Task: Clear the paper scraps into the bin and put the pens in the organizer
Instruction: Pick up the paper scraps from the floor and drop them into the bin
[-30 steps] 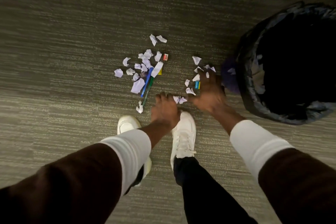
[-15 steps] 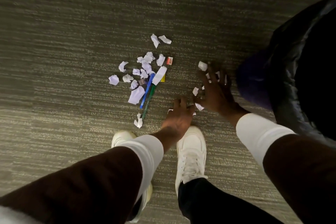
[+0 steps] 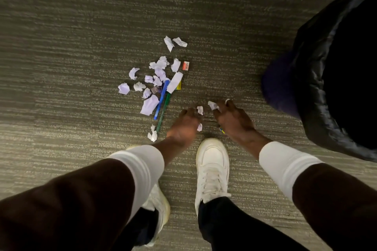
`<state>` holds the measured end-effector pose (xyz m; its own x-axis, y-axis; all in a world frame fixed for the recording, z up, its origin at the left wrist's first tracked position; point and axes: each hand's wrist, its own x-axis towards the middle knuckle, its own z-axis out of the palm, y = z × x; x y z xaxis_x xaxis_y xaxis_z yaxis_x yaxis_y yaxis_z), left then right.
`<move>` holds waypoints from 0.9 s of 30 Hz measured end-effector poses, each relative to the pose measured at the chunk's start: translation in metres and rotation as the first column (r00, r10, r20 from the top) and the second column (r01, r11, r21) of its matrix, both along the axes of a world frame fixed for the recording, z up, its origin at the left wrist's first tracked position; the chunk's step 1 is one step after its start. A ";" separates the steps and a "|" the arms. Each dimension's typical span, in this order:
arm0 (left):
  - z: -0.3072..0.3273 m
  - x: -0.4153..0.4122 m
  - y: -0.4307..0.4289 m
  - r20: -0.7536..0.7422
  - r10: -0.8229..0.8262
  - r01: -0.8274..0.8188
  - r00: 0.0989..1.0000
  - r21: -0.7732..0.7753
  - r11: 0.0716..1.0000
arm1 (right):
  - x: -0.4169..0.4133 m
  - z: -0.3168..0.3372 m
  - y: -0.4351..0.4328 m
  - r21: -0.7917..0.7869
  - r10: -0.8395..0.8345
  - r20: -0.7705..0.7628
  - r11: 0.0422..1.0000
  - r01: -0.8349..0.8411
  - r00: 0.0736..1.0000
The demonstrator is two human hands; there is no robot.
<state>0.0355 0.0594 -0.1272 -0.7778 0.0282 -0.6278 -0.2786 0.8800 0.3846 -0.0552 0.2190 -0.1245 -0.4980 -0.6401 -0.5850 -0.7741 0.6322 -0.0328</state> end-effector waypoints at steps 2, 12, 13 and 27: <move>0.006 0.006 -0.004 0.014 0.077 -0.077 0.997 0.007 0.997 | -0.004 0.002 0.000 -0.010 -0.052 0.044 0.999 0.053 0.998; 0.093 0.002 0.000 -0.072 0.359 -0.362 0.931 -0.030 0.932 | 0.002 0.093 0.009 -0.261 -0.394 0.089 0.877 0.404 0.915; 0.107 -0.002 0.002 -0.076 0.401 -0.404 0.913 -0.028 0.914 | 0.005 0.112 0.009 -0.323 -0.430 0.086 0.842 0.433 0.899; 0.308 -0.121 0.108 -0.317 0.601 -0.454 0.734 0.430 0.780 | -0.053 0.308 0.077 -0.689 -0.944 0.235 0.007 0.725 0.233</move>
